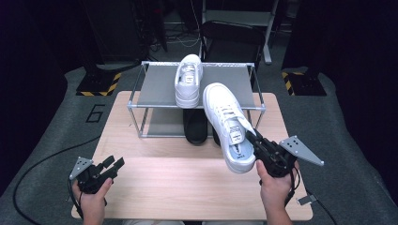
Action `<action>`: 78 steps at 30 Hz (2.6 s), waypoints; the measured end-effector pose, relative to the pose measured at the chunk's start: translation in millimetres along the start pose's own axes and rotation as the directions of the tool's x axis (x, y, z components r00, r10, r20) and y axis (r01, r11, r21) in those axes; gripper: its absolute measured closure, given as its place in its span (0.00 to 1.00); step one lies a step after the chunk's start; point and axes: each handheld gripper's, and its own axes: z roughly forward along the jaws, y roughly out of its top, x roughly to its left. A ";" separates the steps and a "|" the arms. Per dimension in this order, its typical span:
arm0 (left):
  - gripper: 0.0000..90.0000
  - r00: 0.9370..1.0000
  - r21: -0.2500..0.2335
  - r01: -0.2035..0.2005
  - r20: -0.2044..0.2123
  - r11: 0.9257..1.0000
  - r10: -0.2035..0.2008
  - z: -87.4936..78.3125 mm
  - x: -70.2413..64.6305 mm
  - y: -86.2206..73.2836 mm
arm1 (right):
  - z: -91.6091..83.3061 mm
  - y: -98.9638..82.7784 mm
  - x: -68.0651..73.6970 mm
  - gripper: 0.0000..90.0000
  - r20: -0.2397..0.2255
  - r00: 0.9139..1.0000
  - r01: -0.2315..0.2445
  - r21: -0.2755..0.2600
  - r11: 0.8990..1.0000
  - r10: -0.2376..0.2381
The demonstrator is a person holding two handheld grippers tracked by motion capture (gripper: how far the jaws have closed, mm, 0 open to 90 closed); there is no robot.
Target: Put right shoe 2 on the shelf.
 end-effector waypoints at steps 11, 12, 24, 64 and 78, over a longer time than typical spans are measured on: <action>0.55 1.000 -0.007 0.002 -0.006 1.000 -0.002 -2.7 4.1 0.5 | 32.4 14.3 -13.3 0.90 0.074 0.997 -0.005 0.006 1.000 0.004; 0.55 1.000 -0.009 0.000 -0.007 1.000 0.000 -2.7 4.5 0.6 | 37.1 15.9 -14.0 0.90 0.079 0.997 -0.008 0.003 1.000 0.008; 0.55 1.000 -0.028 0.000 -0.008 1.000 0.000 -11.9 6.3 2.1 | 76.5 34.0 -18.7 0.90 0.111 0.993 -0.039 -0.004 0.999 0.039; 0.55 0.998 -0.008 -0.030 0.052 1.000 0.030 -15.5 -7.2 -2.5 | 196.9 65.6 -40.6 0.90 0.255 0.966 -0.065 0.059 0.996 0.048; 0.55 0.999 -0.010 -0.018 0.033 1.000 0.018 -23.2 1.6 -4.8 | 218.7 58.9 -42.9 0.89 0.266 0.960 -0.111 0.085 0.990 0.085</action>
